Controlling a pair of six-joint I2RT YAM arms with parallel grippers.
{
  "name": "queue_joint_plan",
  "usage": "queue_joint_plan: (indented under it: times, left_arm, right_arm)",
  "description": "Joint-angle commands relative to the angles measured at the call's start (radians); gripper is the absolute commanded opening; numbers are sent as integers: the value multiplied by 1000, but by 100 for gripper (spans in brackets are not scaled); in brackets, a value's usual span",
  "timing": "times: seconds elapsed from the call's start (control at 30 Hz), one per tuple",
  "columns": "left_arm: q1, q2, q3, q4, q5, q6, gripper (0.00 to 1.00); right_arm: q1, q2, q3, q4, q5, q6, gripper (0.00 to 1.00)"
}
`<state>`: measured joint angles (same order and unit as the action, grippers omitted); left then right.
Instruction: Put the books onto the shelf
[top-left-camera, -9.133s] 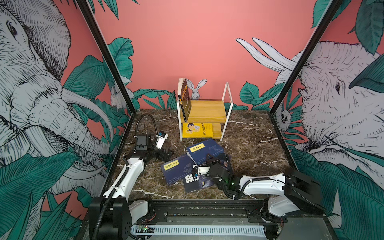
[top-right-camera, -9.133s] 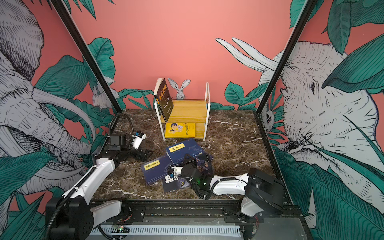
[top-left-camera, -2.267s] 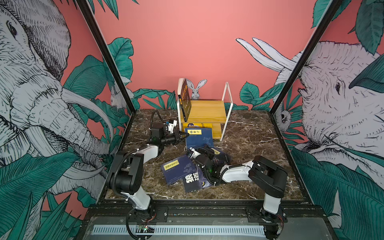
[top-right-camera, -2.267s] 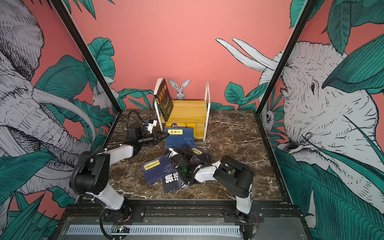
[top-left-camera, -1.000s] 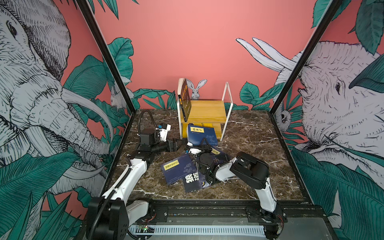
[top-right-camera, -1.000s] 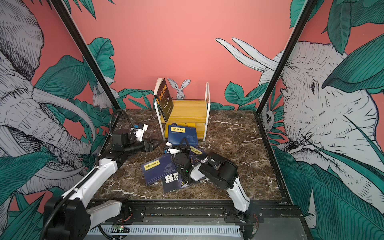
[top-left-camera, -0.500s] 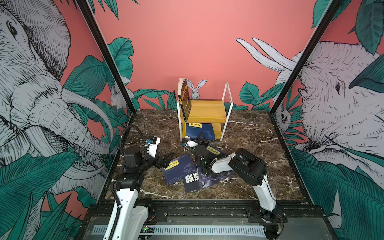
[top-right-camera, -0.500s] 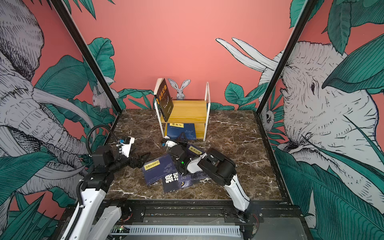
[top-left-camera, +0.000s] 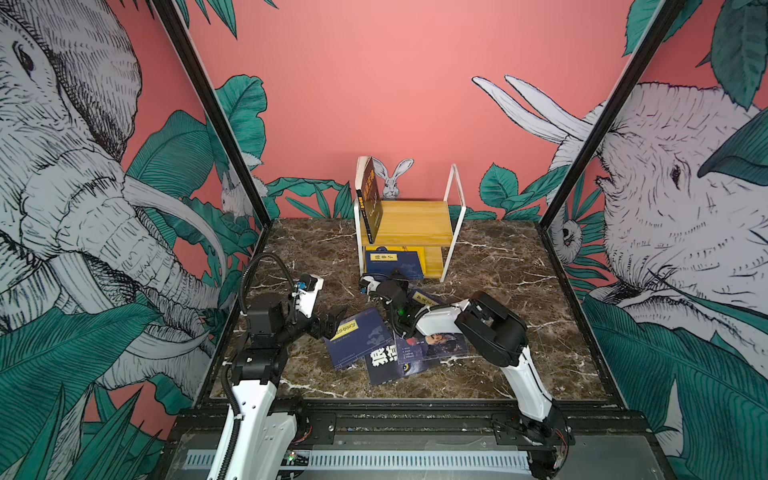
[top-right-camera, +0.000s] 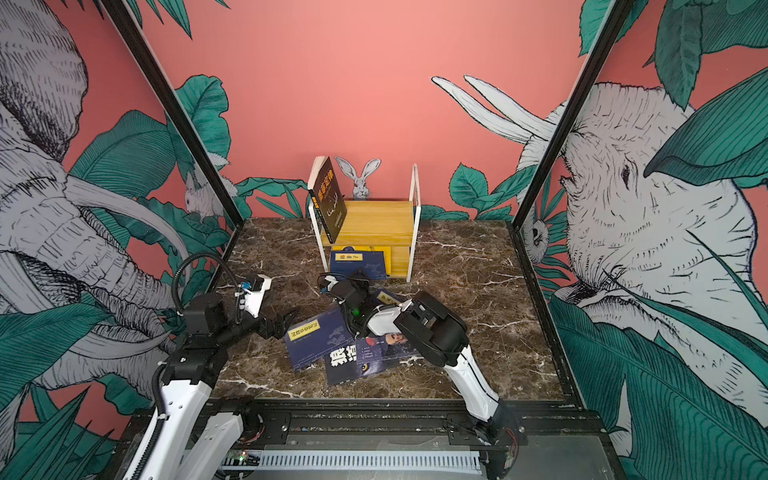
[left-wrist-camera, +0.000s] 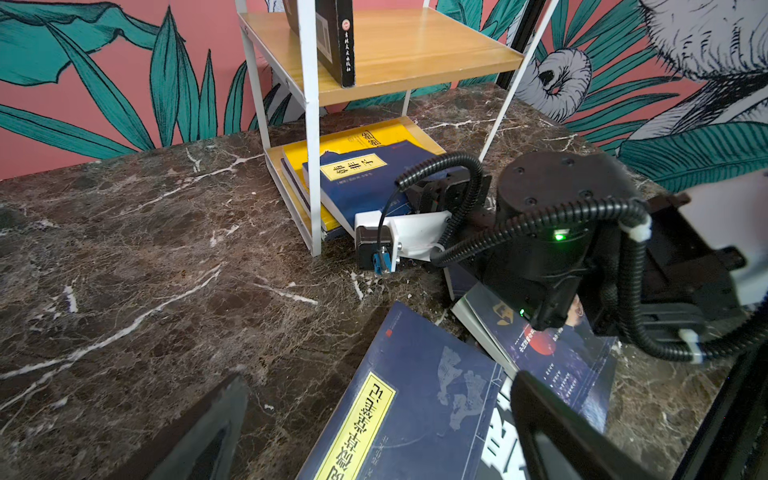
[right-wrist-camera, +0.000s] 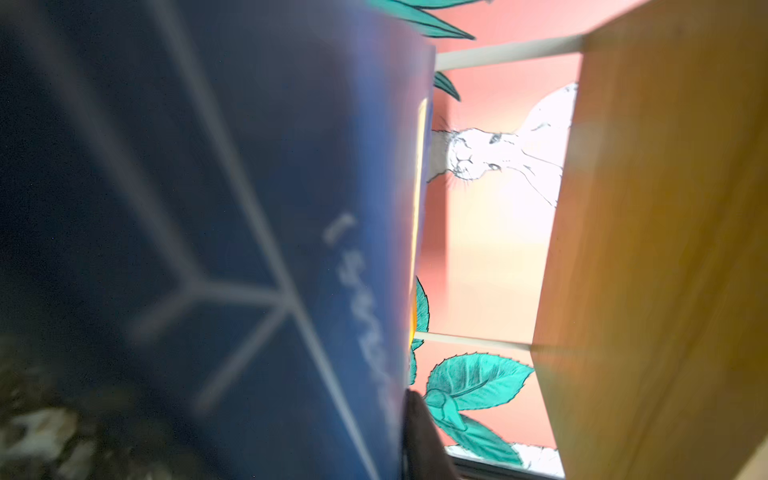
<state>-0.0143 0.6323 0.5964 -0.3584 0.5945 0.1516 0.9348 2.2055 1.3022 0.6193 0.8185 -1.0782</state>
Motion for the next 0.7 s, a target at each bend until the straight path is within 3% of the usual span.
queue_joint_plan:
  times: [0.0,0.27,0.5,0.67]
  left_arm:
    - [5,-13,-19,7,16,36,99]
    - [11,-8,-19,8,16,30,99]
    - [14,-7,-28,15,16,31,99]
    - [17,-10,-35,20,16,32,99]
  right_arm:
    - [-13,-26,48,-144,-59,30,35]
    - [-27,-75,90,-392,-178,93,57]
    - [-54,-132,137,-538,-255,195,61]
    - [-65,-113,158,-535,-257,180,62]
